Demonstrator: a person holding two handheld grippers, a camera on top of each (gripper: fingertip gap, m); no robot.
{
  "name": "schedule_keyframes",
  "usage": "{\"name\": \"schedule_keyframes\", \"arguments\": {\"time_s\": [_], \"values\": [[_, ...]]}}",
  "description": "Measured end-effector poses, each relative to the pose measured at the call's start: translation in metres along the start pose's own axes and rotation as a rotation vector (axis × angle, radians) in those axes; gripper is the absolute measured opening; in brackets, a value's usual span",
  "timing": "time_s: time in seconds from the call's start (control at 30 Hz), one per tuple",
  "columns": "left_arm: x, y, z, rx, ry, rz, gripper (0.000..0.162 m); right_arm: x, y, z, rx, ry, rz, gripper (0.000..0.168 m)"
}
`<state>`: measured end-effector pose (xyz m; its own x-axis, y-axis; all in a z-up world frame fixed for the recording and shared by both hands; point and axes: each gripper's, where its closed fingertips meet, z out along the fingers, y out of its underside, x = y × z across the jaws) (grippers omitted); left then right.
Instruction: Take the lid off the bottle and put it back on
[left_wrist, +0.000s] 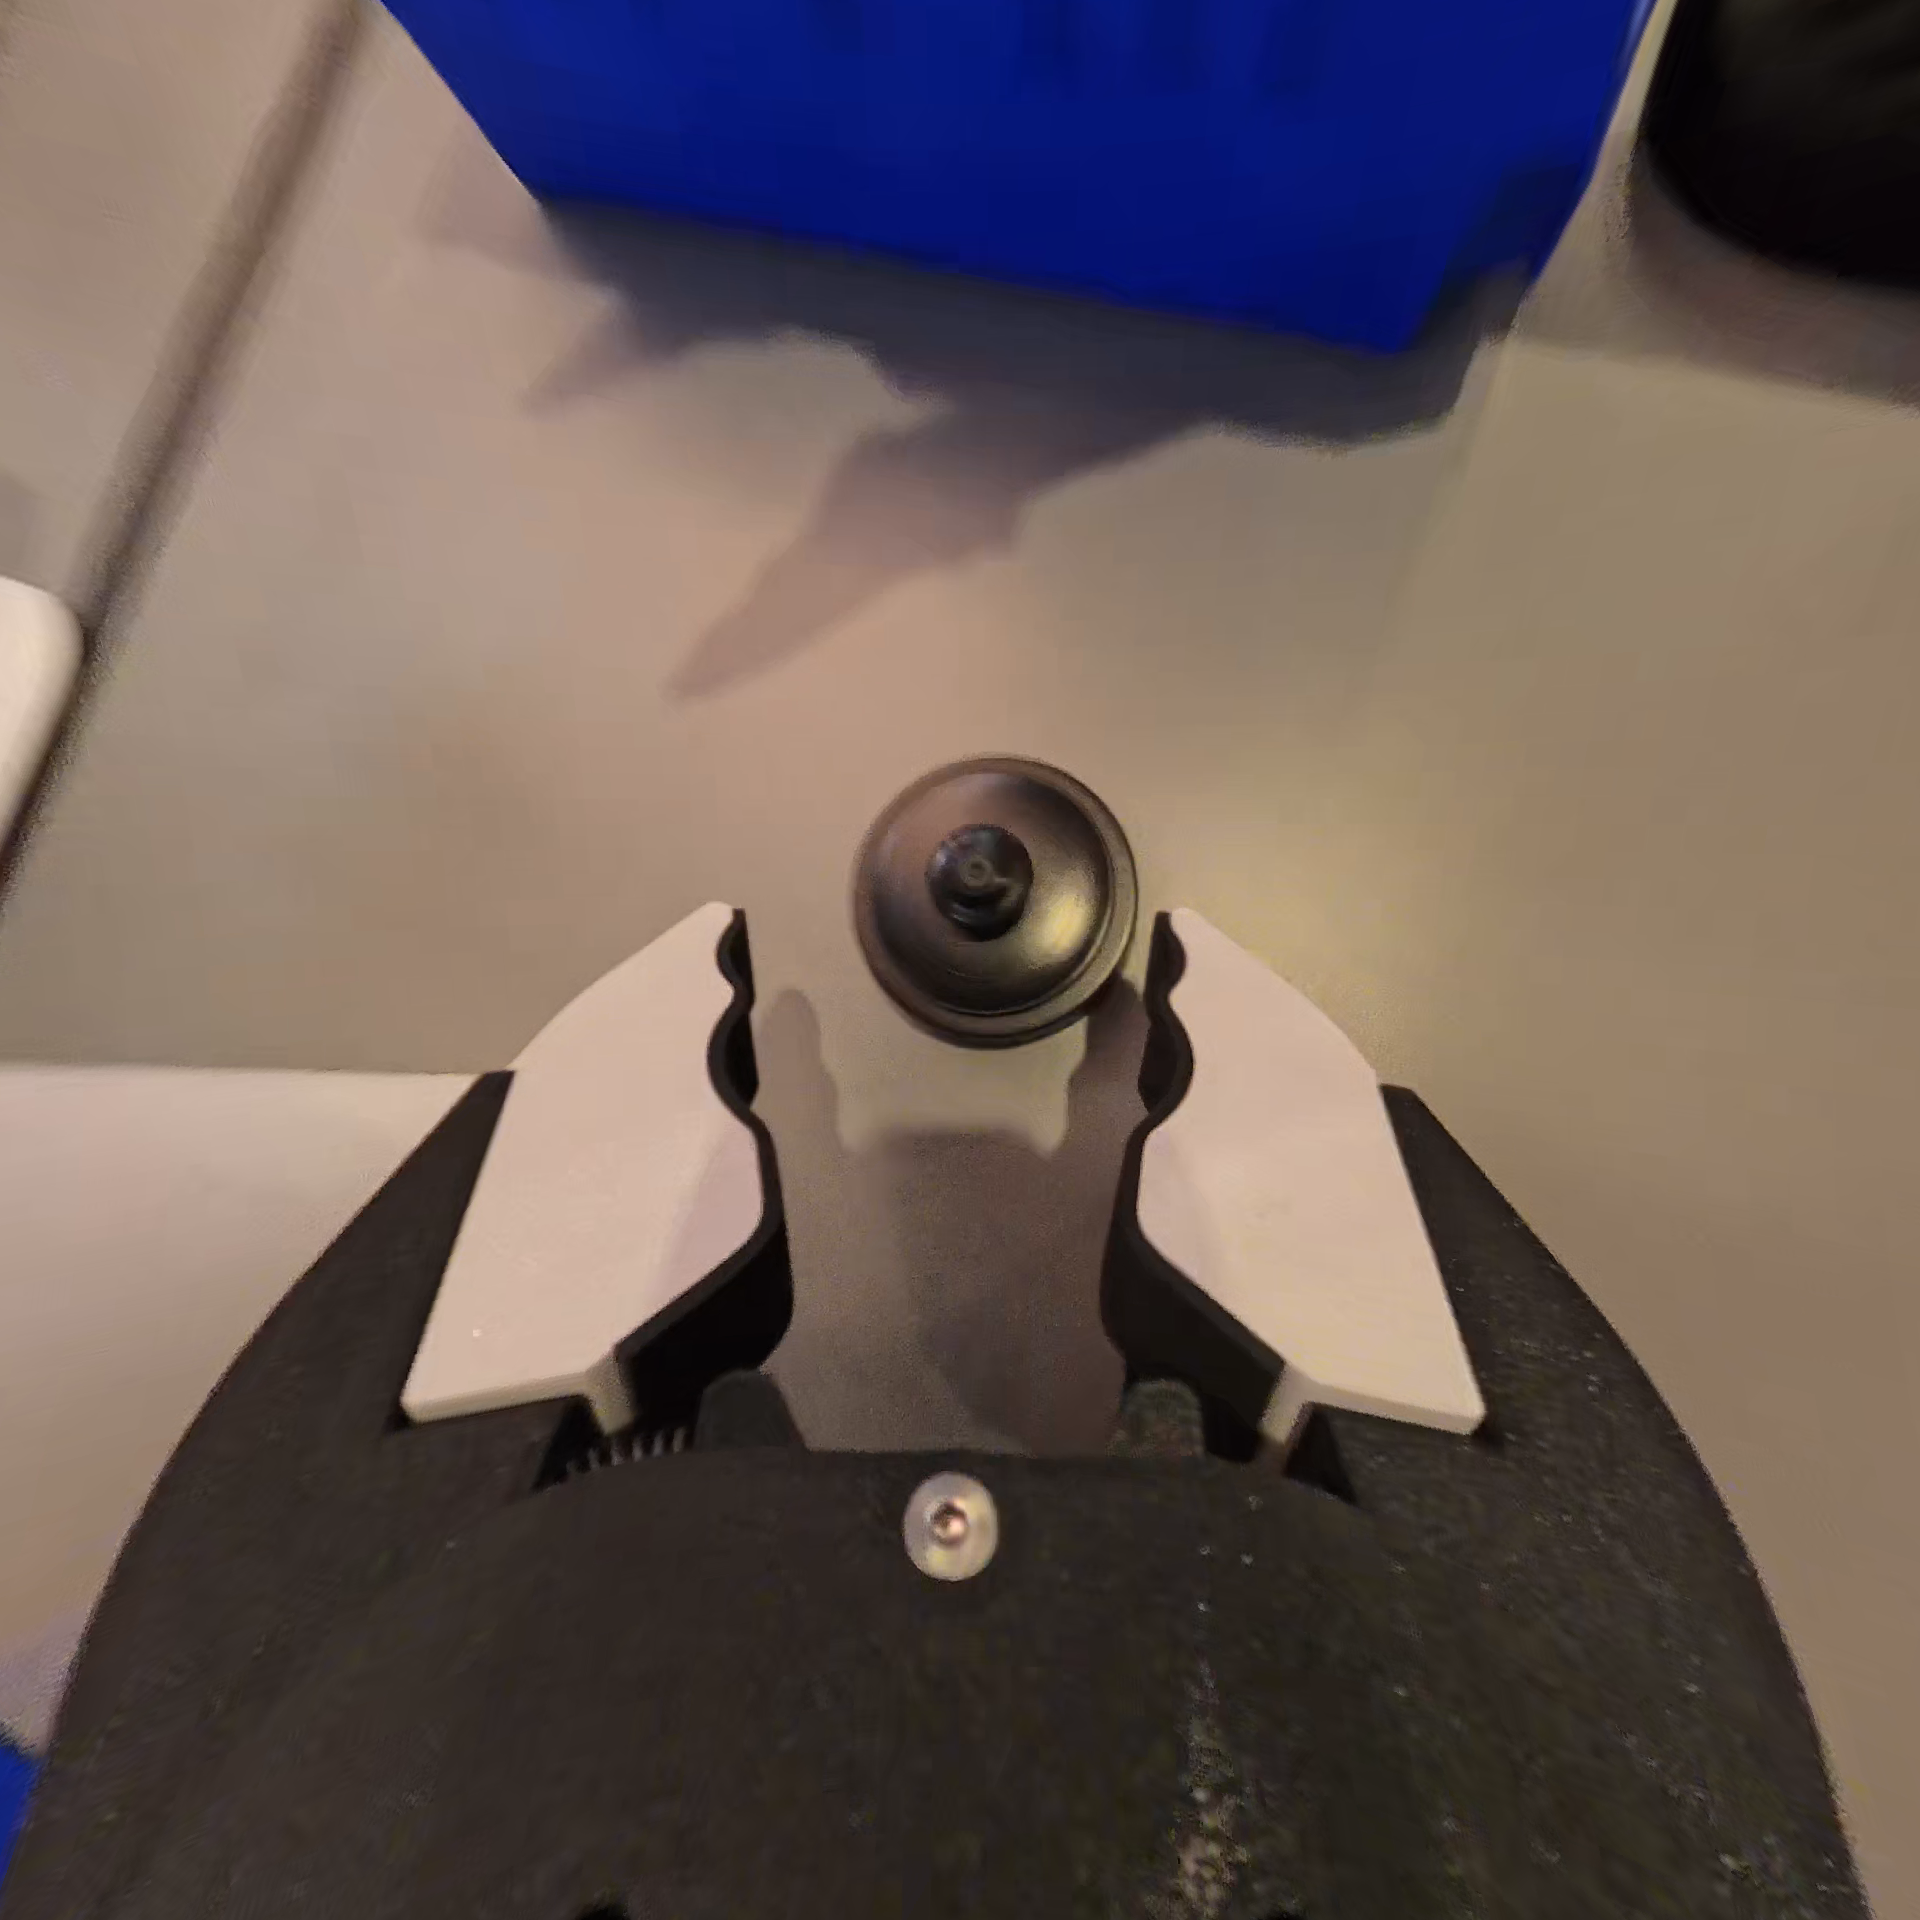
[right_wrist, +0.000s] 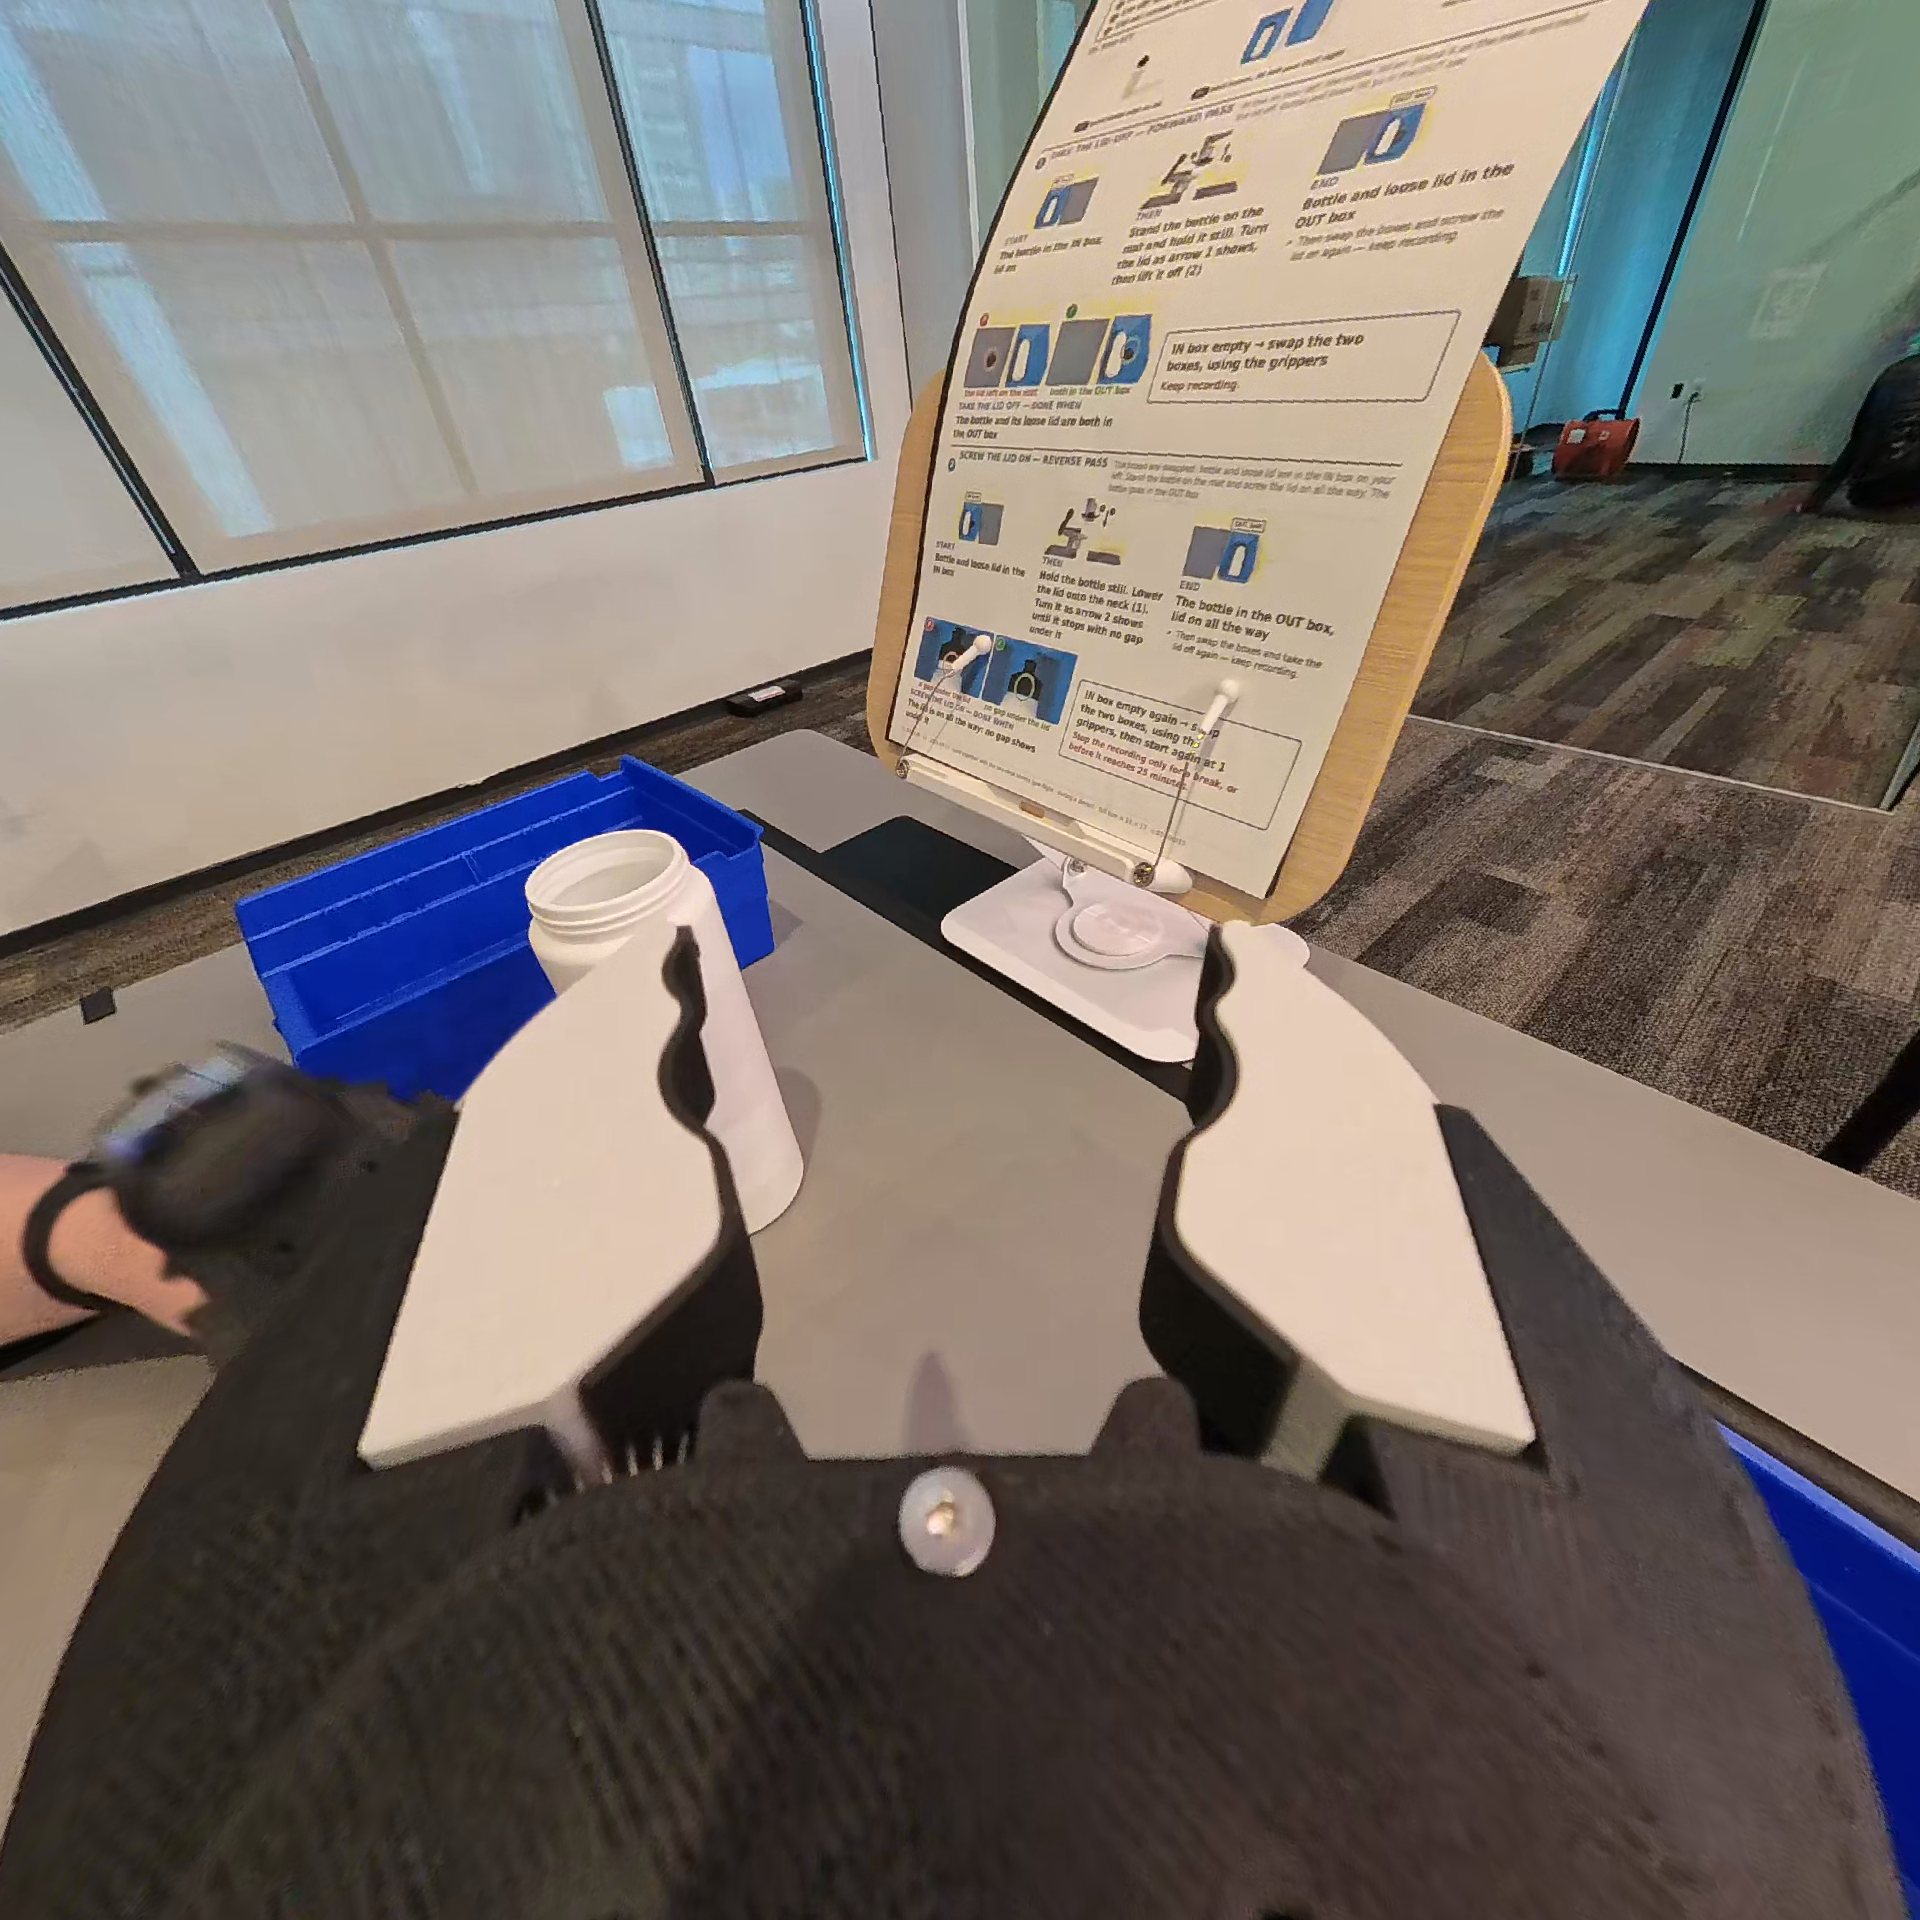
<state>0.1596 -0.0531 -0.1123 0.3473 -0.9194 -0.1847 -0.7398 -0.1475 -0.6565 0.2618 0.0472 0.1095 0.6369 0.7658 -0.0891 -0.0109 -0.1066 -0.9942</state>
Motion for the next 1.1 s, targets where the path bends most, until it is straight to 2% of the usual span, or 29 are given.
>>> {"name": "schedule_keyframes", "arguments": {"time_s": [0.07, 0.13, 0.2, 0.23, 0.3, 0.4, 0.57, 0.7, 0.87, 1.1], "values": [[-0.016, -0.028, -0.04, 0.189, -0.13, -0.005, 0.068, 0.001, 0.002, 0.001, -0.007, 0.004, -0.002, 0.092], [-0.042, -0.056, -0.092, 0.425, -0.328, -0.043, 0.07, 0.002, 0.003, 0.001, -0.011, 0.001, 0.002, 0.092], [-0.058, -0.068, -0.14, 0.64, -0.489, -0.078, 0.072, 0.002, 0.005, 0.002, -0.02, -0.003, 0.006, 0.092], [-0.064, -0.07, -0.158, 0.721, -0.564, -0.087, 0.072, 0.002, 0.006, 0.003, -0.024, -0.003, 0.004, 0.092], [-0.081, -0.061, -0.173, 0.725, -0.711, -0.094, 0.086, 0.001, 0.008, 0.003, -0.034, -0.004, 0.0, 0.092], [-0.099, -0.043, -0.161, 0.664, -0.771, -0.142, 0.099, -0.001, 0.011, 0.005, -0.051, -0.007, -0.006, 0.092], [-0.115, -0.011, -0.116, 0.604, -0.624, -0.358, 0.109, -0.004, 0.022, 0.012, -0.1, -0.018, -0.012, 0.092], [-0.131, 0.008, -0.094, 0.624, -0.593, -0.452, 0.115, -0.003, 0.033, 0.02, -0.143, -0.022, -0.019, 0.092], [-0.14, 0.011, -0.074, 0.633, -0.613, -0.418, 0.114, -0.005, 0.044, 0.029, -0.181, -0.036, -0.011, 0.092], [-0.147, 0.013, -0.05, 0.621, -0.555, -0.451, 0.108, -0.014, 0.058, 0.04, -0.242, -0.051, -0.044, 0.093]]}}
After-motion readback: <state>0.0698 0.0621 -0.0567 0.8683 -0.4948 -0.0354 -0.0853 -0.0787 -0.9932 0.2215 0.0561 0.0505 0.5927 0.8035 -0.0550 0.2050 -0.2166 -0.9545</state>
